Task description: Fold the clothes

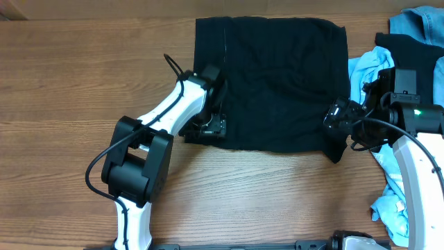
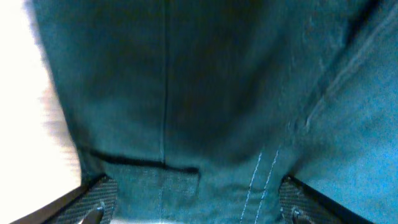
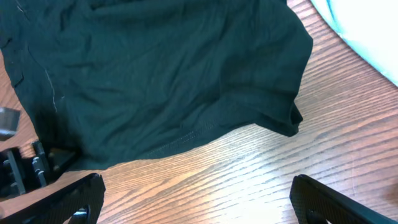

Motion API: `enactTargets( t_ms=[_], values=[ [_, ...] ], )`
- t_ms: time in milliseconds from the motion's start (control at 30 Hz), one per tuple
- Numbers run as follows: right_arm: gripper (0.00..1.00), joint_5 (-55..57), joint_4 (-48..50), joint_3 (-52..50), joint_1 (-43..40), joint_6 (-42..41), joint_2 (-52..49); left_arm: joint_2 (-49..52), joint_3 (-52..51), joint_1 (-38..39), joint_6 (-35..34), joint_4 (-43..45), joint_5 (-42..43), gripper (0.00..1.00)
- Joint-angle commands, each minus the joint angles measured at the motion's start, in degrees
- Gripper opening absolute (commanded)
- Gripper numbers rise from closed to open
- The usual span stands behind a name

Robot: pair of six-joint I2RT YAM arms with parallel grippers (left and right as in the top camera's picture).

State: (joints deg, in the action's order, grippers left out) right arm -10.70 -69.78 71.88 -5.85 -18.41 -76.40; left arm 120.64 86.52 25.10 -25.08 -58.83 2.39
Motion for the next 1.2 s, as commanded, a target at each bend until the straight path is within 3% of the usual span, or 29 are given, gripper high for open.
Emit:
enactTargets(
  t_ms=[0,33,67,100,133,367,533,700,800,933,1000,1033,1167],
  values=[
    [1.0,-0.3,0.2,0.5,0.2,0.3,0.0,-0.4,-5.2,0.0,-0.2,4.8,-1.6,0.72],
    [1.0,-0.3,0.2,0.5,0.2,0.3,0.0,-0.4,-5.7,0.0,-0.2,5.0,-2.4,0.58],
    [1.0,-0.4,0.3,0.5,0.2,0.2,0.0,-0.4,-5.9,0.0,-0.2,4.9,-3.3,0.36],
    [1.0,-0.4,0.2,0.5,0.2,0.2,0.0,-0.4,-5.9,-0.2,-0.2,4.6,-4.6,0.07],
    [1.0,-0.4,0.2,0.5,0.2,0.3,0.0,-0.4,-5.9,-0.7,-0.2,4.5,-5.5,0.04],
    [1.0,-1.4,-1.6,-0.8,0.3,0.2,-0.7,-0.4,-5.9,-7.7,-0.2,0.5,-6.4,0.04],
    [0.95,-7.1,-0.2,-9.9,1.6,0.0,-0.7,-0.4,-5.9,-11.1,-0.2,1.0,-6.8,0.04],
    [0.94,-7.4,4.5,-20.2,9.9,-10.6,-0.6,-0.4,-5.9,-11.3,-0.2,2.8,-6.8,0.04],
    [0.9,-7.2,15.8,-27.9,12.2,-18.3,-0.7,-0.4,-5.9,-11.4,0.7,3.0,-6.8,0.04],
    [0.58,1.2,24.1,-32.2,12.1,-21.4,-0.7,-0.4,-5.9,-11.4,0.9,3.0,-6.8,0.04],
    [0.26,9.6,27.8,-32.2,12.1,-21.9,-0.7,-0.4,-5.9,-11.4,1.2,3.0,-6.9,0.04],
    [0.18,12.3,29.1,-32.1,12.1,-21.9,-0.7,-0.4,-5.9,-11.4,1.4,3.0,-6.9,0.04],
    [0.09,17.9,38.2,-32.0,9.9,-14.4,-0.7,-0.4,-5.9,-13.0,2.4,2.6,-6.9,0.04]
  ],
)
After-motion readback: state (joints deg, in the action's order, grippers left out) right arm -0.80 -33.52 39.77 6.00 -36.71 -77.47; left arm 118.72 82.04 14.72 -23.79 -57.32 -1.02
